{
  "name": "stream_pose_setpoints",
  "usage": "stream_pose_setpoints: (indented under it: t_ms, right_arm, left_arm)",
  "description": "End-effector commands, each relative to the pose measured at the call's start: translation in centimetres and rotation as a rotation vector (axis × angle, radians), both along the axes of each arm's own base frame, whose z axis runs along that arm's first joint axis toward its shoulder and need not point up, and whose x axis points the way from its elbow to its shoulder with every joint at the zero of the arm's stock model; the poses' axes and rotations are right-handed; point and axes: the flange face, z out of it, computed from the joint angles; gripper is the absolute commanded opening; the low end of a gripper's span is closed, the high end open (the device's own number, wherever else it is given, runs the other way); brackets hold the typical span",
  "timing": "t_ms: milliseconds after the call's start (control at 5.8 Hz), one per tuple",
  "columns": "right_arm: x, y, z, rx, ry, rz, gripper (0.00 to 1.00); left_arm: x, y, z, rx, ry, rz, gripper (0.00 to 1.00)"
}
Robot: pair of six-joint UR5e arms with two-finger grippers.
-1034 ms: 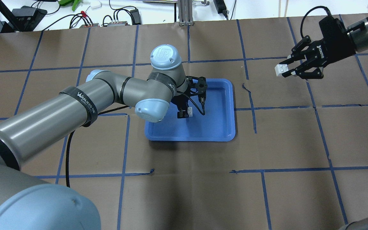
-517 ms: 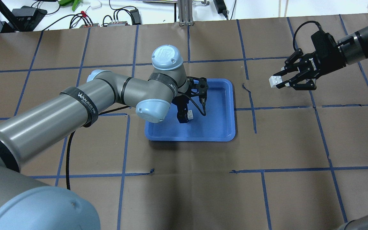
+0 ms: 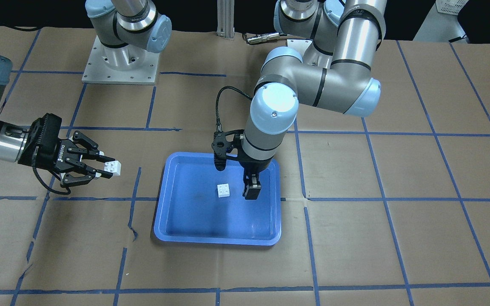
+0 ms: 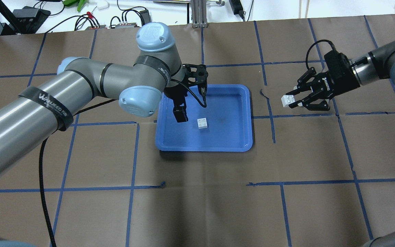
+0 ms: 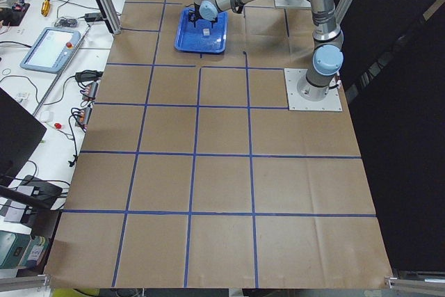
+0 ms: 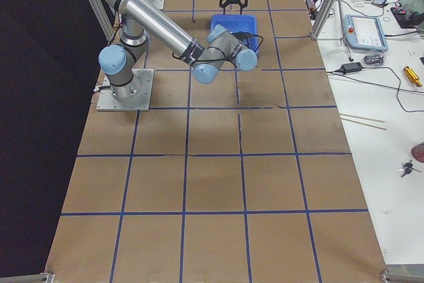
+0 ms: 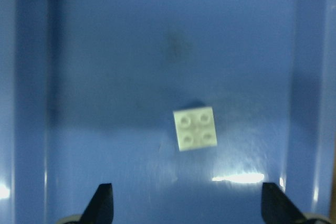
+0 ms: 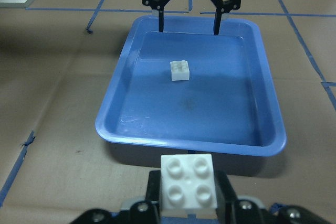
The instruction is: Assemble white blocks and place on blue tray
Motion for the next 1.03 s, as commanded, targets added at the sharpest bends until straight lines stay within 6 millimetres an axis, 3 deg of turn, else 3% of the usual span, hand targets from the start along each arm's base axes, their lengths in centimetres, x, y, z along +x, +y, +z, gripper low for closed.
stream_pose_setpoints:
  t_ms: [0,172,517,862]
  right_arm:
    - [3.2,0.1,-1.0,-0.001,0.03,-0.008,0.1]
    - [5.9,-0.1,-1.4,-0.007,0.062,-0.024,0.1]
    - [11.6,1.0,-2.6,-0.025,0.063,-0.027,0.1]
    - [17.0,0.6,-4.2,-0.027,0.081,-0.025,0.1]
  left_arm:
    - [4.4,2.2,6.8,0.025,-0.005,0.071,0.98]
    - [5.1,3.2,9.1,0.01,-0.005,0.098,0.98]
    - [9.9,4.0,13.1,0.03,-0.011,0.41,0.98]
    - [11.2,5.7,16.8,0.029,-0.01,0.642,0.98]
